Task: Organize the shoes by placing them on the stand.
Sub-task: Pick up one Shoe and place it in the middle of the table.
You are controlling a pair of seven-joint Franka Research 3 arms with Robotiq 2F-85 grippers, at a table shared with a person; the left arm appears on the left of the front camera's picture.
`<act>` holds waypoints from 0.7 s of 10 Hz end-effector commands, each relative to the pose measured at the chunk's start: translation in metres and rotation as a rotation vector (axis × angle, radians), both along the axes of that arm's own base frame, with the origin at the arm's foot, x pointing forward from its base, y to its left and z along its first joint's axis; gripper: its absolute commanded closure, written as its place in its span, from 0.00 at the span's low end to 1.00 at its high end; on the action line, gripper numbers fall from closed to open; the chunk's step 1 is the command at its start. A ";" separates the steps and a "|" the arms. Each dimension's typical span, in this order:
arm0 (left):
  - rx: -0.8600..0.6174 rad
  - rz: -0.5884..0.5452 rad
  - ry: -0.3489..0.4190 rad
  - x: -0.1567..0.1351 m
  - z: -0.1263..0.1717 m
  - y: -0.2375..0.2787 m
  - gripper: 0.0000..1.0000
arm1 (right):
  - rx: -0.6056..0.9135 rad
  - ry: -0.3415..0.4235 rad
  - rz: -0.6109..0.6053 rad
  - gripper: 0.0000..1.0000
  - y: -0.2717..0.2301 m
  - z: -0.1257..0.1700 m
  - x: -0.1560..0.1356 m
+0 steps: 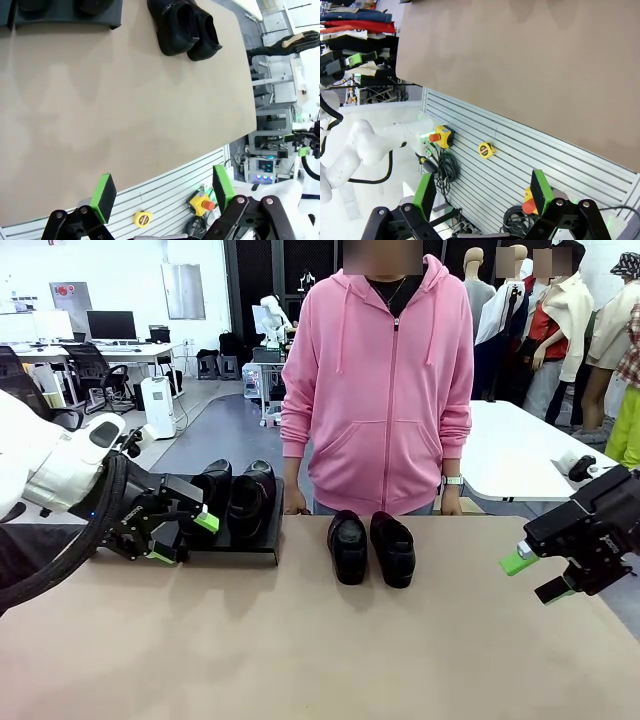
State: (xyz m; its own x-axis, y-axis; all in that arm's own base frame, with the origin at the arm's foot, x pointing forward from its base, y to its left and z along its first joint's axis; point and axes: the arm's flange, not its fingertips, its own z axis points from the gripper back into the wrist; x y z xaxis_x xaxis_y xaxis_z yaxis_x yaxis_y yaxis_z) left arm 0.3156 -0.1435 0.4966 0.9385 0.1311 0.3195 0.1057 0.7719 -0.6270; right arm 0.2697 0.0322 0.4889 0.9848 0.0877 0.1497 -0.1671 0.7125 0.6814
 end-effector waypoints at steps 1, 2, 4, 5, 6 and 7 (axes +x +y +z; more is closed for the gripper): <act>-0.004 0.003 0.007 -0.002 0.002 0.001 0.00 | 0.037 -0.018 0.013 0.00 0.001 0.002 0.002; -0.004 0.003 0.007 -0.002 0.002 0.001 0.00 | 0.000 0.000 0.000 0.00 0.000 0.000 0.000; -0.004 0.003 0.007 -0.002 0.002 0.001 0.00 | -0.219 0.023 0.041 0.00 0.040 0.026 0.058; -0.004 0.003 0.007 -0.002 0.002 0.001 0.00 | -0.358 0.074 0.082 0.00 0.070 0.042 0.114; -0.004 0.003 0.007 -0.002 0.002 0.001 0.00 | -0.439 0.119 0.077 0.00 0.097 0.047 0.172; -0.004 0.003 0.007 -0.002 0.002 0.001 0.00 | -0.532 0.166 0.017 0.00 0.134 0.033 0.226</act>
State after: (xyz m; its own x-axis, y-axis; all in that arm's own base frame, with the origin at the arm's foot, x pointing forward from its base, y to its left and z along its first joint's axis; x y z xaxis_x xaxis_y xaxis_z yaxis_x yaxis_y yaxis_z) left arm 0.3156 -0.1431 0.4973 0.9385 0.1329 0.3188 0.1046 0.7702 -0.6291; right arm 0.4101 0.1498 0.5147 0.9826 0.1820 0.0361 -0.1825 0.9124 0.3663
